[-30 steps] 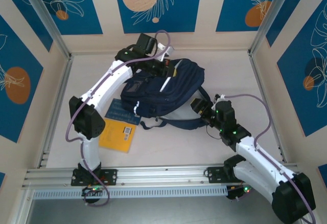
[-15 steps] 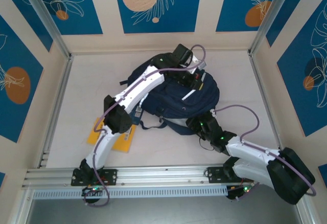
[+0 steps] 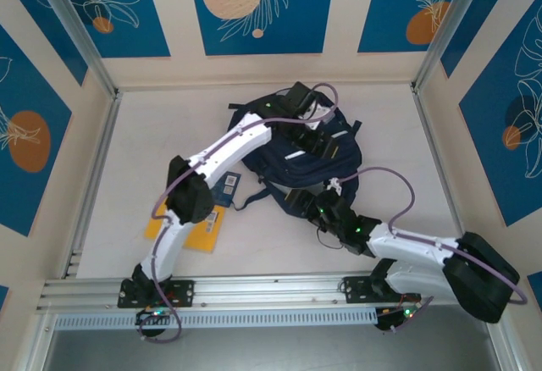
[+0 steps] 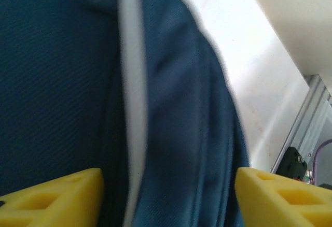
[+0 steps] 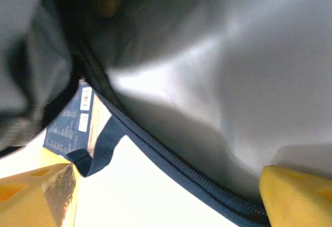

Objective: Pack the student bag
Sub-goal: Close the student bag at the top-center of the table, then move the book to the bottom-center of the table.

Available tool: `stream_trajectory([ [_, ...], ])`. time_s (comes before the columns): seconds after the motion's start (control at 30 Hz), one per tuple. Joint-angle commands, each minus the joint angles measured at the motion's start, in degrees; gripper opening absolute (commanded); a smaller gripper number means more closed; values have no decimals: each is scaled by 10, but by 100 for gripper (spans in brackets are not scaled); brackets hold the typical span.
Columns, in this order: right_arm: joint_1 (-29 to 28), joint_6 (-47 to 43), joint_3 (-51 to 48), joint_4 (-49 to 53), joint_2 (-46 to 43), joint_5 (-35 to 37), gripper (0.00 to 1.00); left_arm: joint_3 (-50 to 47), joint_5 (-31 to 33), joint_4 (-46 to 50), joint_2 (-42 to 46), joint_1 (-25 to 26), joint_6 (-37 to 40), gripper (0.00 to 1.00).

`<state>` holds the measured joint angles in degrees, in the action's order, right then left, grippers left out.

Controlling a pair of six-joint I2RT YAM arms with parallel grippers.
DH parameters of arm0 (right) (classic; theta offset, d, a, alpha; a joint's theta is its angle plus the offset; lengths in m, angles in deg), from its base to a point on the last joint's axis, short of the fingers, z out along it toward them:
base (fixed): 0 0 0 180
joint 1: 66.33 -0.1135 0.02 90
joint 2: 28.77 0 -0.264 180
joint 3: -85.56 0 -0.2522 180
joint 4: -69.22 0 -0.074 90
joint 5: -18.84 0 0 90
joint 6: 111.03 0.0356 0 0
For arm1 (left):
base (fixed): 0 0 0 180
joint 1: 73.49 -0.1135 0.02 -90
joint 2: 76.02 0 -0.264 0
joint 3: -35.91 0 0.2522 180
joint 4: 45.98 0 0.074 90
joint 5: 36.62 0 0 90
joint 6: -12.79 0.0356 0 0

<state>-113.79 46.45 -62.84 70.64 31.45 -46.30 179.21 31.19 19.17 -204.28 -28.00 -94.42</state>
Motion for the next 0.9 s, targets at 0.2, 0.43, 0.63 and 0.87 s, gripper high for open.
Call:
stream_trajectory([
  [0.2, -10, -58, -42, 211, -208, 2, 89, -394, 214, -162, 389, -17, -56, 100],
  [0.43, -22, -184, -47, 258, -376, -37, 85, -604, 408, -111, 599, -39, -239, 100],
  [0.63, -27, -249, 27, 307, -338, -33, 82, -746, 446, -12, 754, -102, -385, 100],
  [0.87, -29, -272, 137, 271, -106, -90, 79, -906, 390, -27, 798, -179, -467, 100],
])
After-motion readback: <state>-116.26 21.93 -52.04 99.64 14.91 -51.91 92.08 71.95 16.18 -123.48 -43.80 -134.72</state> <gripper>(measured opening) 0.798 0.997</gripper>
